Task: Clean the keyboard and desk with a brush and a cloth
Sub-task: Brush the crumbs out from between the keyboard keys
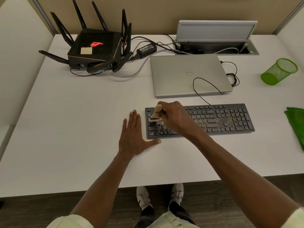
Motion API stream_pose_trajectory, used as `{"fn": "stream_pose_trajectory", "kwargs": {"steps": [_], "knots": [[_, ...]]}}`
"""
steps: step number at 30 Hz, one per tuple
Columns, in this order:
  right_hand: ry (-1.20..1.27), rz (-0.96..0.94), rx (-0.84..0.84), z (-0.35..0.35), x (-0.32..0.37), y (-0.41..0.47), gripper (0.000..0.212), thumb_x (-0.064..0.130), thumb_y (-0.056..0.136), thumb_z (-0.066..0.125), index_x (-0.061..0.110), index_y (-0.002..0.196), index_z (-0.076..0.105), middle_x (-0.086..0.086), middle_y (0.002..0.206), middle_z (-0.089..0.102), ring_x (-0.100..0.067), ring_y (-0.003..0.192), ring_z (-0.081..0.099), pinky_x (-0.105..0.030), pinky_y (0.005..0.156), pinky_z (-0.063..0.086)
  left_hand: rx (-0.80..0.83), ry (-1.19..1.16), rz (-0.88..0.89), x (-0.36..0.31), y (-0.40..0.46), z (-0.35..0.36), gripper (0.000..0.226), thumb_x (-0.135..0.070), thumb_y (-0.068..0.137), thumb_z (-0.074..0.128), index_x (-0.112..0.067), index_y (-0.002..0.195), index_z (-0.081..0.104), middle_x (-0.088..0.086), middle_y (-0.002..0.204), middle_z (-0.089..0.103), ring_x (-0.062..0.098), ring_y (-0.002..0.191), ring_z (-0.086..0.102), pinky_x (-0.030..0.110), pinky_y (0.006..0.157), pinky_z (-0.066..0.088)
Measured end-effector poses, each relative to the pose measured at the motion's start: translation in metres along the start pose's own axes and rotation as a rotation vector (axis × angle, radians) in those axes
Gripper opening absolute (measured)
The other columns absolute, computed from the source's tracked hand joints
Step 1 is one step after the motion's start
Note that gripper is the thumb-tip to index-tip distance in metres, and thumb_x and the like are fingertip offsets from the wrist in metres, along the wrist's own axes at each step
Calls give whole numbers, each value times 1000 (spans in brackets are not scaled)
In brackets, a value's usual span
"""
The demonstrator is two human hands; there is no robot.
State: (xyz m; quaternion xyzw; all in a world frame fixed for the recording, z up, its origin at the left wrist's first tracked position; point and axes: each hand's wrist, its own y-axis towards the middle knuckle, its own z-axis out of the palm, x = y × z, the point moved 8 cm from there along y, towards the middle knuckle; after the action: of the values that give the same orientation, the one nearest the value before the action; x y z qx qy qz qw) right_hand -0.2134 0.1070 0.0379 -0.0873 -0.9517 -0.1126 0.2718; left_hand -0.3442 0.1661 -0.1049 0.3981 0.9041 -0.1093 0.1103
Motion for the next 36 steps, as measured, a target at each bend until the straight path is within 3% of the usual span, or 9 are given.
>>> {"fn": "stream_pose_trajectory", "kwargs": {"steps": [6, 12, 18, 21, 24, 27, 31, 34, 36], "knots": [[-160, 29, 55, -8, -15, -10, 7, 3, 89, 57, 8, 91, 62, -10, 72, 67, -24, 63, 61, -36, 56, 51, 2, -9, 1, -1, -1, -1, 145, -107, 64, 27, -3, 162, 0, 11, 169, -15, 20, 156, -18, 44, 127, -8], [-48, -1, 41, -2, -7, 0, 12, 4, 90, 56, 15, 85, 60, -2, 70, 68, -16, 62, 63, -33, 56, 51, 1, -16, -5, 0, -1, -1, 145, -107, 63, 27, -4, 162, 0, 11, 170, -15, 20, 156, -18, 43, 127, -9], [-158, 79, 23, -17, -20, -8, 8, 4, 92, 55, 6, 89, 63, -7, 69, 65, -13, 54, 52, -17, 49, 31, 7, -12, 0, -1, -1, -2, 144, -106, 65, 30, -3, 162, 0, 11, 169, -16, 20, 156, -19, 43, 127, -9], [-84, 179, -112, -29, -26, -2, 10, 13, 93, 53, 9, 88, 61, -1, 68, 65, -14, 56, 58, -25, 49, 44, -5, -7, 3, -1, -1, -3, 143, -105, 66, 33, -3, 161, 1, 11, 169, -15, 21, 156, -17, 43, 127, -9], [53, 308, -231, -25, -30, 1, 6, 18, 92, 57, 13, 93, 59, 2, 69, 64, -9, 57, 61, -18, 48, 47, 1, -11, -2, -1, -1, -3, 143, -105, 66, 33, -3, 161, 1, 11, 169, -16, 20, 156, -18, 43, 127, -10], [72, 419, -265, -13, -32, -6, 8, 21, 94, 57, 13, 95, 57, 1, 71, 65, -7, 58, 61, -18, 48, 48, 1, -11, -4, -1, -1, -3, 143, -105, 65, 30, -4, 162, 0, 11, 169, -17, 20, 156, -19, 43, 127, -10], [43, 436, -231, -1, -32, -20, 10, 20, 94, 56, 11, 92, 56, 1, 69, 63, -9, 57, 62, -30, 47, 53, 2, -16, -2, -1, -1, -2, 143, -105, 65, 29, -4, 162, 0, 11, 169, -17, 21, 156, -19, 42, 126, -12], [67, 470, -266, -9, -34, -19, 11, 21, 95, 56, 10, 95, 58, 3, 70, 63, -5, 57, 61, -17, 45, 48, -2, -18, -1, -1, 0, -2, 143, -105, 65, 31, -3, 162, 1, 11, 169, -15, 21, 156, -18, 42, 126, -11], [115, 478, -328, -16, -35, -15, 10, 20, 95, 55, 11, 97, 58, 4, 69, 63, -5, 57, 61, -17, 47, 49, -1, -23, 1, -1, 0, -2, 144, -105, 65, 33, -3, 162, 1, 11, 169, -15, 21, 156, -18, 43, 127, -10]]}}
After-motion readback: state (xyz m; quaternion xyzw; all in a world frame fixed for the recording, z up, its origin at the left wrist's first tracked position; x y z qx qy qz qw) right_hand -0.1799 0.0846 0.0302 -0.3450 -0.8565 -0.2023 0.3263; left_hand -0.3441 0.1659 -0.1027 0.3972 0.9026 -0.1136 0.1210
